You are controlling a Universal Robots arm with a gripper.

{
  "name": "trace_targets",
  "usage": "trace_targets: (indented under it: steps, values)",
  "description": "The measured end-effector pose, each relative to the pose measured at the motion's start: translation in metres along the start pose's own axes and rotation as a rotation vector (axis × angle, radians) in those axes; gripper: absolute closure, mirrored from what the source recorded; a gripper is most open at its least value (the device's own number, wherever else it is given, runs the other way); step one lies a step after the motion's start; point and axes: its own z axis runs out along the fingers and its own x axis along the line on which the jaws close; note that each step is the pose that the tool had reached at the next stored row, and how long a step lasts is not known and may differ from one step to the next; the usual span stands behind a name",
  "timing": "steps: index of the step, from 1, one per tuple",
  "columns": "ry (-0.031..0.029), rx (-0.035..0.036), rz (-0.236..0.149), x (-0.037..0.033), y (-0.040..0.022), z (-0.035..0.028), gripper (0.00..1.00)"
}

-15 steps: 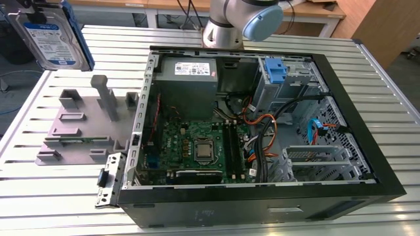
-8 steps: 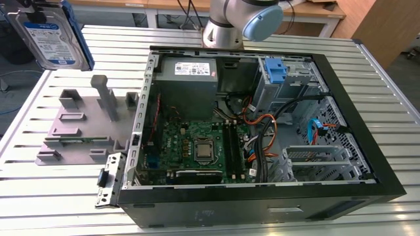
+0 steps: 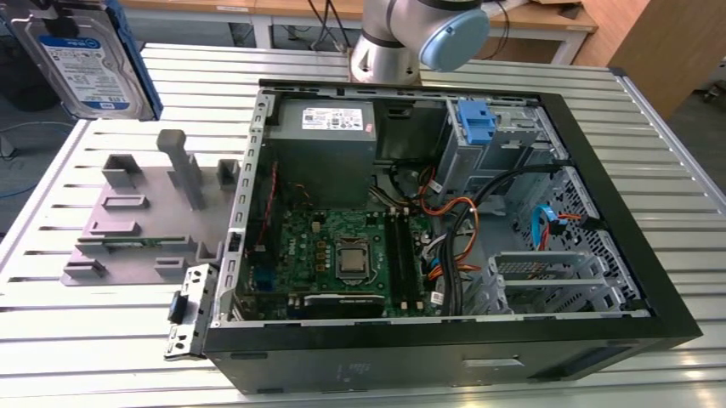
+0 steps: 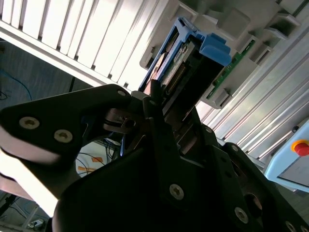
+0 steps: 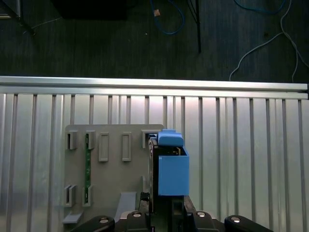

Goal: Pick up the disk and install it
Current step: 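Pick up the disk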

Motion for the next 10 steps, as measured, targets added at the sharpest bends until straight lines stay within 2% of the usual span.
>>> trace_targets:
  steps: [6, 10]
  values:
    - [0.0000, 0.0000, 0.000, 0.0000, 0.0000, -0.0002, 0.65]
    - [0.0001, -0.0002, 0.000, -0.0003, 0.0002, -0.0035, 0.65]
